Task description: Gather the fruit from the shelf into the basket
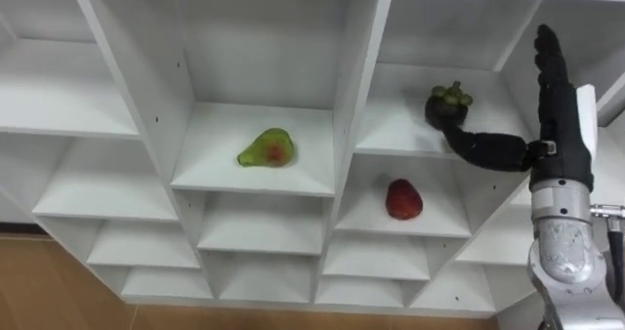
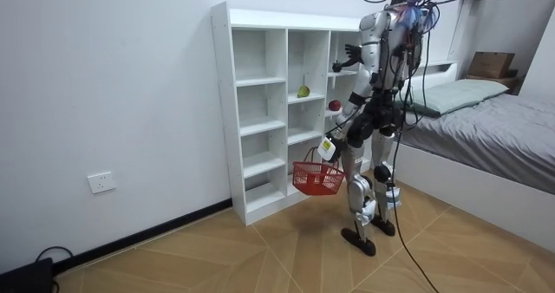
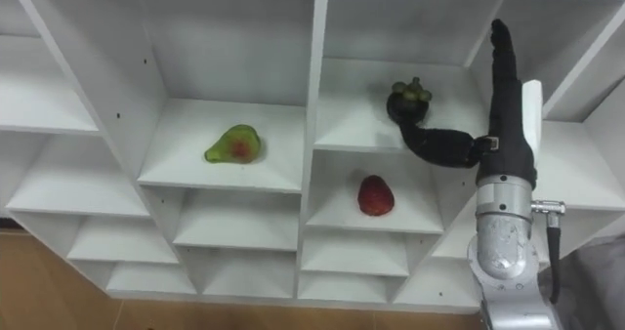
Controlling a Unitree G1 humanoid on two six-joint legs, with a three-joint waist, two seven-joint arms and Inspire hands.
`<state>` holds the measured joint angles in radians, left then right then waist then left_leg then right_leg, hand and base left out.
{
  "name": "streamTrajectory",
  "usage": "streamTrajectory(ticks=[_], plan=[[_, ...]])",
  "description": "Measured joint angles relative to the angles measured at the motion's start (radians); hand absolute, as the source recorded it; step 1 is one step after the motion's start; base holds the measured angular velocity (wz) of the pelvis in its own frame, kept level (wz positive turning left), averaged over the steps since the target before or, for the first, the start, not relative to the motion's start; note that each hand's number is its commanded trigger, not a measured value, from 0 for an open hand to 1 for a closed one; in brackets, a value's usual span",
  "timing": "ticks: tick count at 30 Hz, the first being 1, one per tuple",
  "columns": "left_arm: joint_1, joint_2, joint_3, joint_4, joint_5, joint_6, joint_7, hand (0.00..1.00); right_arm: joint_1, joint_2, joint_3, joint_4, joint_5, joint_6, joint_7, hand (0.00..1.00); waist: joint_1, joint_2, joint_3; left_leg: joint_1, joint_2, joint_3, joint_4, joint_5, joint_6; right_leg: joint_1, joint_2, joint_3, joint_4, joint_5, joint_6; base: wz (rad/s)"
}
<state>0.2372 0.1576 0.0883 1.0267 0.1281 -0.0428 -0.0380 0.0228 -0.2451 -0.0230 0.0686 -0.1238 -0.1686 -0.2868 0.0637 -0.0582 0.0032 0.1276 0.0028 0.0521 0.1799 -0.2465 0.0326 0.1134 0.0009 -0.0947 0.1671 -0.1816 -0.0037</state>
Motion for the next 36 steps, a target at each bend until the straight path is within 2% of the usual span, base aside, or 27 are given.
streamTrajectory(ticks=[5, 10, 12, 16, 19, 23, 31, 36], plan=[[0.001, -0.004, 0.009, -0.016, 0.008, 0.002, -0.013, 1.00, -0.001, 0.000, 0.001, 0.000, -0.004, 0.017, 0.020, 0.00, 0.019, 0.001, -0.0002, -0.004, -0.001, -0.005, 0.003, 0.000, -0.001, 0.000, 0.000, -0.006, 0.000, 0.000, 0.000, 0.02], [-0.003, -0.014, 0.016, -0.039, 0.032, 0.007, -0.013, 1.00, -0.001, 0.000, 0.001, 0.001, -0.012, 0.018, 0.021, 0.00, 0.026, 0.004, -0.0005, -0.011, -0.001, -0.016, 0.008, 0.001, -0.001, 0.000, -0.002, -0.017, 0.000, 0.000, 0.000, 0.06], [-0.001, -0.014, 0.016, -0.040, 0.032, 0.010, -0.013, 1.00, -0.009, 0.000, 0.002, 0.012, -0.011, 0.021, 0.020, 0.00, 0.026, 0.005, -0.0006, -0.011, -0.001, -0.018, 0.009, 0.001, -0.001, 0.000, -0.001, -0.018, 0.000, 0.000, 0.000, 0.00], [0.013, -0.016, 0.015, -0.065, 0.032, 0.023, -0.008, 1.00, -0.043, 0.000, 0.002, 0.047, -0.014, 0.061, 0.015, 0.00, 0.023, 0.008, -0.0011, -0.012, -0.002, -0.024, 0.010, 0.001, -0.002, 0.001, -0.002, -0.025, 0.000, 0.000, 0.000, 0.04], [0.019, -0.015, 0.015, -0.062, 0.033, 0.023, -0.004, 1.00, -0.085, 0.000, 0.001, 0.080, -0.009, 0.062, 0.015, 0.00, 0.019, 0.009, -0.0008, -0.012, -0.004, -0.030, 0.011, 0.002, -0.002, 0.005, -0.003, -0.045, -0.001, 0.000, 0.000, 0.06], [0.028, -0.017, 0.015, -0.062, 0.033, 0.028, 0.006, 1.00, -0.137, 0.000, 0.000, 0.115, 0.001, 0.062, 0.015, 0.00, 0.021, 0.007, -0.0008, -0.012, -0.003, -0.033, 0.011, 0.003, -0.003, 0.008, -0.003, -0.048, -0.001, 0.000, 0.000, 0.05], [0.039, -0.017, 0.015, -0.062, 0.032, 0.047, 0.011, 1.00, -0.149, 0.000, 0.001, 0.158, 0.026, 0.064, 0.029, 0.00, 0.022, 0.006, -0.0001, -0.012, -0.005, -0.041, 0.012, 0.003, -0.003, 0.010, -0.005, -0.055, -0.001, 0.000, 0.000, 0.02], [0.033, -0.018, 0.006, -0.062, 0.031, 0.062, 0.019, 1.00, -0.172, 0.000, 0.000, 0.200, 0.098, 0.089, 0.030, 0.00, 0.022, 0.005, 0.0004, -0.014, -0.009, -0.042, 0.012, 0.006, 0.000, 0.009, -0.010, -0.060, -0.002, 0.000, 0.000, 0.00]])
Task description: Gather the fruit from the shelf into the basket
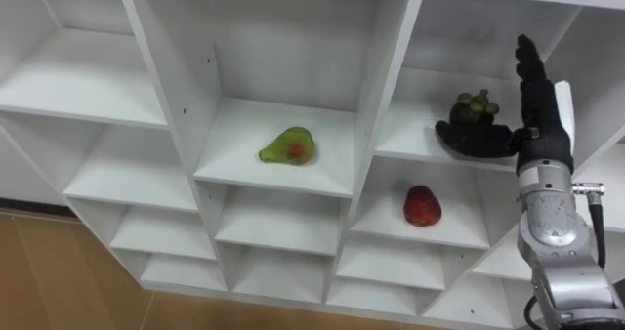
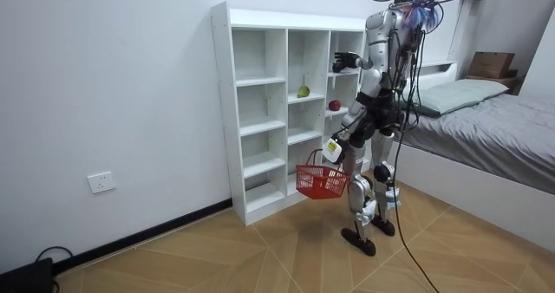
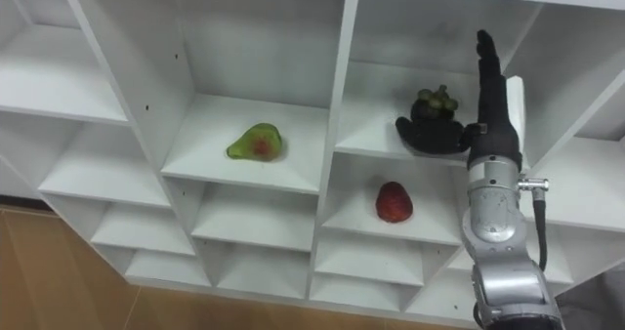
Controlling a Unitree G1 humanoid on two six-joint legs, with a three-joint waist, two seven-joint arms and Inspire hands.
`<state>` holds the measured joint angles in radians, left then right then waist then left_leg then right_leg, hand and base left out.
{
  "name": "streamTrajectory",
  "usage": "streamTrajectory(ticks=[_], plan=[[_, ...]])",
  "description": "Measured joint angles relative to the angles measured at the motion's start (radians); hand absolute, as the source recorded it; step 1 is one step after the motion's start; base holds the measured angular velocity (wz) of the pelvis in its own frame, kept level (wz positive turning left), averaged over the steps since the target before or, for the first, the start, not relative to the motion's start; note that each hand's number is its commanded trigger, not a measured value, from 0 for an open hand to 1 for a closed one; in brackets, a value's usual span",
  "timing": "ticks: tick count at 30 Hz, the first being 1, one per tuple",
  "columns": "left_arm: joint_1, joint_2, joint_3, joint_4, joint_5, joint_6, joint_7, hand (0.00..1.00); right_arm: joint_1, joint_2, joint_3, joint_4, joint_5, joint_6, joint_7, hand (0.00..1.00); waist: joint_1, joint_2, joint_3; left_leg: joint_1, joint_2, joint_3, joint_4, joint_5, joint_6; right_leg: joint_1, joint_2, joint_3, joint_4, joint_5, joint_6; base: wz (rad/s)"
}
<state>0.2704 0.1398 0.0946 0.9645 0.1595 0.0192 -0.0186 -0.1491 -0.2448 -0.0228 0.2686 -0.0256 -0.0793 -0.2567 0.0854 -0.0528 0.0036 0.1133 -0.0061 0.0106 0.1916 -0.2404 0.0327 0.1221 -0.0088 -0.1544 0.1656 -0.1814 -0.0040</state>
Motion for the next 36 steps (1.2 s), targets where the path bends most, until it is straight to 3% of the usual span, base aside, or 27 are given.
streamTrajectory(ticks=[16, 23, 34, 36], plan=[[-0.003, 0.005, -0.022, 0.000, 0.001, 0.026, 0.009, 1.00, -0.009, -0.008, 0.002, 0.079, 0.053, 0.017, 0.002, 0.00, -0.002, -0.001, 0.0008, -0.014, -0.007, -0.018, 0.010, 0.004, 0.004, 0.001, -0.008, -0.028, 0.001, 0.000, 0.000, 0.04], [-0.003, 0.007, -0.020, -0.001, 0.004, 0.027, 0.009, 1.00, -0.019, -0.035, 0.003, 0.112, 0.051, 0.006, 0.043, 0.00, 0.000, 0.006, 0.0042, -0.013, -0.006, -0.018, 0.012, 0.004, 0.004, 0.002, -0.008, -0.023, 0.001, 0.000, 0.000, 0.00], [-0.003, 0.008, -0.019, -0.001, 0.008, 0.029, 0.012, 1.00, -0.043, -0.037, 0.001, 0.164, 0.038, -0.017, 0.088, 0.00, -0.005, 0.010, 0.0032, -0.011, -0.006, -0.020, 0.012, 0.004, 0.004, 0.007, -0.008, -0.022, 0.002, 0.000, 0.000, 0.00], [-0.003, 0.009, -0.019, -0.001, 0.009, 0.029, 0.011, 1.00, -0.043, -0.037, 0.001, 0.176, 0.020, -0.023, 0.099, 0.80, -0.008, 0.011, 0.0034, -0.006, -0.006, -0.020, 0.012, 0.004, 0.004, 0.012, -0.008, -0.022, 0.002, 0.000, 0.000, 0.00]])
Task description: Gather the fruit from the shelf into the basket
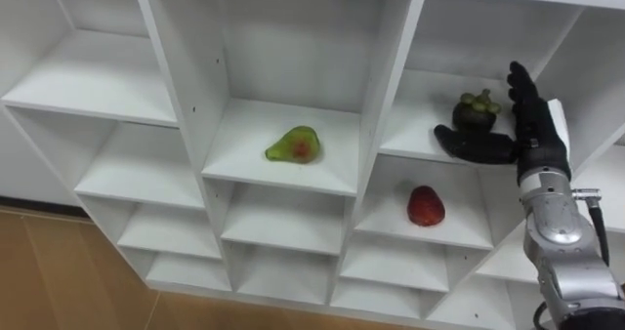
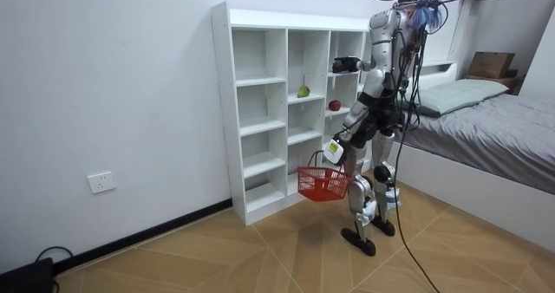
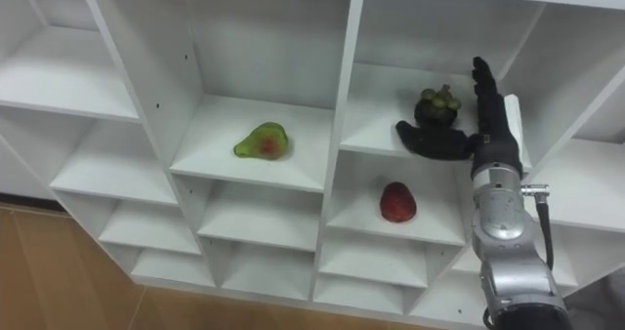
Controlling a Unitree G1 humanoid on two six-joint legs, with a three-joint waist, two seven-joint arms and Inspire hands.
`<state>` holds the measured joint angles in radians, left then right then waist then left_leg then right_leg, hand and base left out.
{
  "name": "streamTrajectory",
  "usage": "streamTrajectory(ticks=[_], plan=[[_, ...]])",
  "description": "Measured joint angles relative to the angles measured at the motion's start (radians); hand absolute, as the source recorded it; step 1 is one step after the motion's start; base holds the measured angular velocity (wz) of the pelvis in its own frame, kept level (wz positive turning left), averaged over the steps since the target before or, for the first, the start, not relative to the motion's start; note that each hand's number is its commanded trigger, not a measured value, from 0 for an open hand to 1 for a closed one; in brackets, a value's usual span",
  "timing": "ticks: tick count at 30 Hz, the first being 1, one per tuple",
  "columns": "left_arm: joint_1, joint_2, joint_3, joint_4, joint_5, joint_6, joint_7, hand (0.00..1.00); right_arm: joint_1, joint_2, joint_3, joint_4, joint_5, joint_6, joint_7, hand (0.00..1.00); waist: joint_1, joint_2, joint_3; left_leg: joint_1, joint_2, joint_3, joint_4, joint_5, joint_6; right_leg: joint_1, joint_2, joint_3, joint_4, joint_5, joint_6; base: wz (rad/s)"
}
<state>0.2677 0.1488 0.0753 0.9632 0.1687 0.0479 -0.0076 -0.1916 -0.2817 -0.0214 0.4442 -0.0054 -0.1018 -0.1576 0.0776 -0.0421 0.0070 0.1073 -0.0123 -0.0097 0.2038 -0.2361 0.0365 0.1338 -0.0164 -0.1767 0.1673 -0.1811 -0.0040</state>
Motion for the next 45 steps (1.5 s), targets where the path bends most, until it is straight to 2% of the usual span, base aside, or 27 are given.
streamTrajectory(ticks=[1, 2, 7, 10, 22, 31, 39, 45], plan=[[0.001, 0.000, 0.000, -0.001, 0.000, 0.002, 0.000, 1.00, -0.001, 0.000, 0.000, 0.025, -0.002, -0.015, 0.007, 1.00, 0.000, 0.000, -0.0003, 0.009, 0.000, 0.000, -0.001, 0.000, 0.000, 0.008, 0.000, -0.001, 0.000, 0.000, 0.000, 0.00], [0.002, 0.000, 0.000, -0.001, 0.000, 0.004, 0.000, 1.00, -0.004, 0.000, 0.000, 0.043, -0.002, -0.022, 0.010, 1.00, -0.001, -0.002, -0.0034, 0.012, 0.000, 0.000, -0.003, 0.000, 0.000, 0.011, 0.000, -0.003, 0.000, 0.000, 0.000, 0.00], [0.001, 0.000, 0.000, -0.002, 0.000, 0.016, -0.001, 1.00, -0.031, -0.001, -0.016, 0.090, -0.015, -0.030, 0.017, 1.00, -0.004, -0.012, -0.0078, 0.014, 0.000, 0.002, -0.003, 0.000, 0.000, 0.013, 0.001, -0.003, 0.001, 0.000, 0.000, 0.00], [0.005, 0.003, 0.000, -0.002, 0.000, 0.018, -0.001, 1.00, -0.037, -0.007, -0.044, 0.111, -0.026, -0.028, 0.016, 1.00, -0.004, -0.014, -0.0072, 0.028, 0.000, 0.002, -0.006, -0.001, 0.000, 0.027, 0.001, -0.005, 0.001, 0.000, 0.000, 0.00], [0.003, 0.012, -0.001, -0.005, -0.004, 0.018, -0.002, 1.00, -0.044, -0.012, -0.057, 0.119, -0.044, -0.028, 0.015, 1.00, -0.012, -0.028, -0.0068, 0.028, 0.001, 0.004, -0.007, -0.001, 0.000, 0.025, 0.001, -0.006, 0.000, 0.000, 0.000, 0.00], [-0.004, 0.019, -0.001, -0.005, -0.021, 0.018, 0.000, 1.00, -0.045, -0.012, -0.037, 0.127, -0.045, -0.027, 0.005, 1.00, 0.002, -0.030, -0.0070, 0.035, 0.001, 0.004, -0.015, 0.000, 0.000, 0.025, 0.002, -0.005, -0.001, 0.000, 0.000, 0.00], [-0.006, 0.019, -0.002, -0.005, -0.022, 0.017, 0.012, 1.00, -0.044, -0.012, -0.029, 0.126, -0.043, -0.029, -0.003, 1.00, 0.001, -0.028, -0.0072, 0.038, 0.001, 0.000, -0.015, -0.001, 0.000, 0.028, 0.002, -0.004, -0.001, 0.000, 0.000, 0.00], [-0.003, 0.019, -0.002, -0.001, -0.022, 0.018, 0.024, 1.00, -0.043, -0.012, -0.028, 0.119, -0.040, -0.031, -0.005, 1.00, 0.001, -0.010, -0.0076, 0.037, 0.000, 0.000, -0.017, -0.001, 0.000, 0.030, 0.002, -0.004, -0.001, 0.000, 0.000, 0.00]])
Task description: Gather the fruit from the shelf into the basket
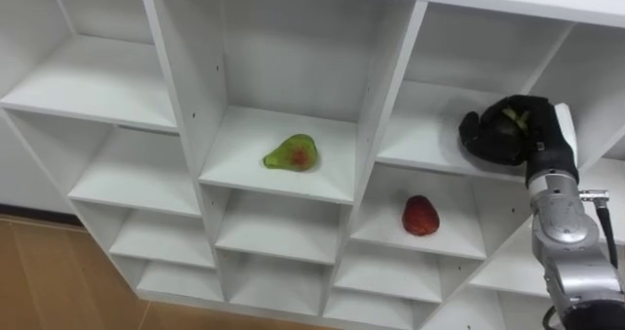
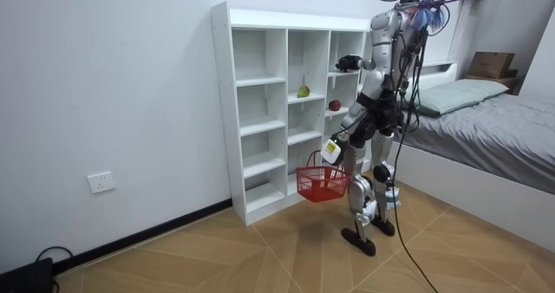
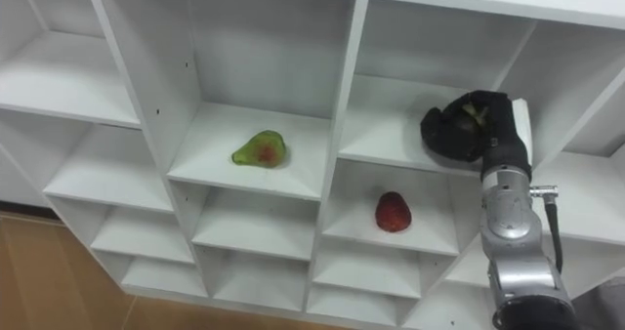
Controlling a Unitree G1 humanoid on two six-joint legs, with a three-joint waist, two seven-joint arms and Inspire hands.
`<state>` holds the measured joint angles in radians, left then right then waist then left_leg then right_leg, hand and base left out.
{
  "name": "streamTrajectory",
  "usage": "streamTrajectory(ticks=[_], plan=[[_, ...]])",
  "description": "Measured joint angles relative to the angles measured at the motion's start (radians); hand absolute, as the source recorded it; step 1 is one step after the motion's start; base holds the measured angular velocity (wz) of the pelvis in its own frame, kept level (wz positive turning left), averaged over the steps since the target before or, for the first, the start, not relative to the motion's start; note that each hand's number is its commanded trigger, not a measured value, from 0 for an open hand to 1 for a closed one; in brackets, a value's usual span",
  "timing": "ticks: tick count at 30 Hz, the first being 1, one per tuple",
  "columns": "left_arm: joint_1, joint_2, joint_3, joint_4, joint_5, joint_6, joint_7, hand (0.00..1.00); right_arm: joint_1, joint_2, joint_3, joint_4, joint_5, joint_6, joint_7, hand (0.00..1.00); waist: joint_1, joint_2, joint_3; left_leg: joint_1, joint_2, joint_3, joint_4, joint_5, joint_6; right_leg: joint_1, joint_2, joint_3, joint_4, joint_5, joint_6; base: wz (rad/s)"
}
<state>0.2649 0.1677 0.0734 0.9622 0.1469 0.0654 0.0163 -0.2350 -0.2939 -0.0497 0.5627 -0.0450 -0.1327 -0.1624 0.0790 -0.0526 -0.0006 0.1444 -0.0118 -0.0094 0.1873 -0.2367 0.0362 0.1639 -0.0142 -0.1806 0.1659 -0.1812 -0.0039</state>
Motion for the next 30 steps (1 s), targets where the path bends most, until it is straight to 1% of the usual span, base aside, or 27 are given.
streamTrajectory(ticks=[3, 5, 8, 11, 12, 14, 16, 19, 21, 23, 25, 30], plan=[[0.000, -0.001, 0.000, -0.001, 0.002, 0.000, 0.004, 1.00, 0.007, 0.000, 0.000, -0.048, -0.005, 0.022, 0.001, 1.00, -0.002, 0.009, -0.0014, -0.008, 0.000, 0.001, 0.000, 0.000, 0.000, -0.009, 0.000, 0.000, 0.000, 0.000, 0.000, 0.00], [0.000, -0.006, 0.000, -0.002, 0.005, 0.000, 0.014, 1.00, 0.035, 0.002, 0.005, -0.113, -0.022, 0.043, 0.001, 1.00, 0.001, 0.018, -0.0057, -0.012, 0.000, 0.005, 0.000, 0.001, -0.001, -0.015, 0.001, 0.004, 0.001, 0.000, 0.000, -0.04], [0.000, -0.009, -0.002, -0.002, 0.009, 0.000, 0.020, 1.00, 0.074, 0.006, 0.027, -0.198, -0.042, 0.050, 0.003, 1.00, 0.001, 0.025, -0.0083, -0.012, 0.000, 0.009, 0.002, 0.002, -0.002, -0.021, 0.001, 0.014, 0.002, 0.000, 0.000, -0.08], [-0.006, -0.010, -0.001, 0.000, 0.000, -0.004, 0.024, 1.00, 0.125, 0.015, 0.038, -0.286, -0.044, 0.061, 0.019, 1.00, -0.001, 0.028, -0.0078, -0.011, 0.000, 0.016, 0.001, 0.002, -0.002, -0.021, 0.001, 0.016, 0.001, 0.000, 0.000, -0.02], [-0.008, -0.010, -0.001, 0.000, -0.001, -0.008, 0.024, 1.00, 0.132, 0.016, 0.039, -0.297, -0.044, 0.061, 0.025, 1.00, 0.000, 0.028, -0.0075, -0.010, 0.001, 0.017, 0.000, 0.002, -0.002, -0.021, 0.001, 0.017, 0.001, 0.000, 0.000, -0.03], [-0.011, -0.014, -0.001, 0.002, -0.001, -0.026, 0.024, 1.00, 0.142, 0.017, 0.055, -0.321, -0.045, 0.061, 0.049, 1.00, -0.002, 0.025, -0.0052, -0.010, 0.001, 0.024, 0.000, 0.002, -0.002, -0.022, 0.001, 0.020, 0.001, 0.000, 0.000, -0.05], [-0.016, -0.018, -0.001, 0.002, 0.000, -0.033, 0.024, 1.00, 0.153, 0.017, 0.070, -0.345, -0.049, 0.061, 0.068, 1.00, -0.001, 0.022, -0.0035, -0.011, 0.001, 0.026, 0.000, 0.002, -0.001, -0.023, 0.001, 0.029, 0.001, 0.000, 0.000, -0.04], [-0.023, -0.027, -0.002, 0.008, 0.000, -0.036, 0.023, 1.00, 0.177, 0.020, 0.099, -0.401, -0.084, 0.064, 0.094, 1.00, 0.001, 0.019, -0.0019, -0.015, 0.001, 0.027, -0.007, 0.002, -0.001, -0.028, 0.001, 0.027, 0.003, 0.000, 0.000, -0.01], [-0.030, -0.034, -0.002, 0.012, -0.001, -0.036, 0.023, 1.00, 0.209, 0.028, 0.106, -0.462, -0.092, 0.068, 0.112, 1.00, 0.000, 0.019, -0.0018, -0.021, 0.000, 0.026, -0.008, 0.002, -0.001, -0.035, 0.001, 0.028, 0.004, 0.000, 0.000, 0.00], [-0.036, -0.042, -0.003, 0.020, 0.000, -0.040, 0.023, 1.00, 0.247, 0.055, 0.109, -0.536, -0.092, 0.069, 0.131, 1.00, 0.001, 0.020, -0.0018, -0.029, 0.000, 0.027, -0.007, 0.002, -0.001, -0.044, 0.001, 0.028, 0.004, 0.000, 0.000, 0.00], [-0.037, -0.043, -0.013, 0.019, 0.000, -0.040, 0.021, 1.00, 0.268, 0.065, 0.112, -0.569, -0.092, 0.069, 0.146, 1.00, 0.000, 0.023, -0.0020, -0.029, 0.000, 0.027, -0.006, 0.002, -0.001, -0.044, 0.001, 0.026, 0.003, 0.000, 0.000, 0.00], [-0.049, -0.045, -0.034, -0.002, -0.002, -0.040, 0.013, 1.00, 0.280, 0.075, 0.126, -0.601, -0.114, 0.073, 0.193, 1.00, -0.006, 0.031, -0.0001, -0.029, 0.000, 0.028, -0.005, 0.002, -0.001, -0.045, 0.001, 0.033, 0.002, 0.000, 0.000, 0.00]])
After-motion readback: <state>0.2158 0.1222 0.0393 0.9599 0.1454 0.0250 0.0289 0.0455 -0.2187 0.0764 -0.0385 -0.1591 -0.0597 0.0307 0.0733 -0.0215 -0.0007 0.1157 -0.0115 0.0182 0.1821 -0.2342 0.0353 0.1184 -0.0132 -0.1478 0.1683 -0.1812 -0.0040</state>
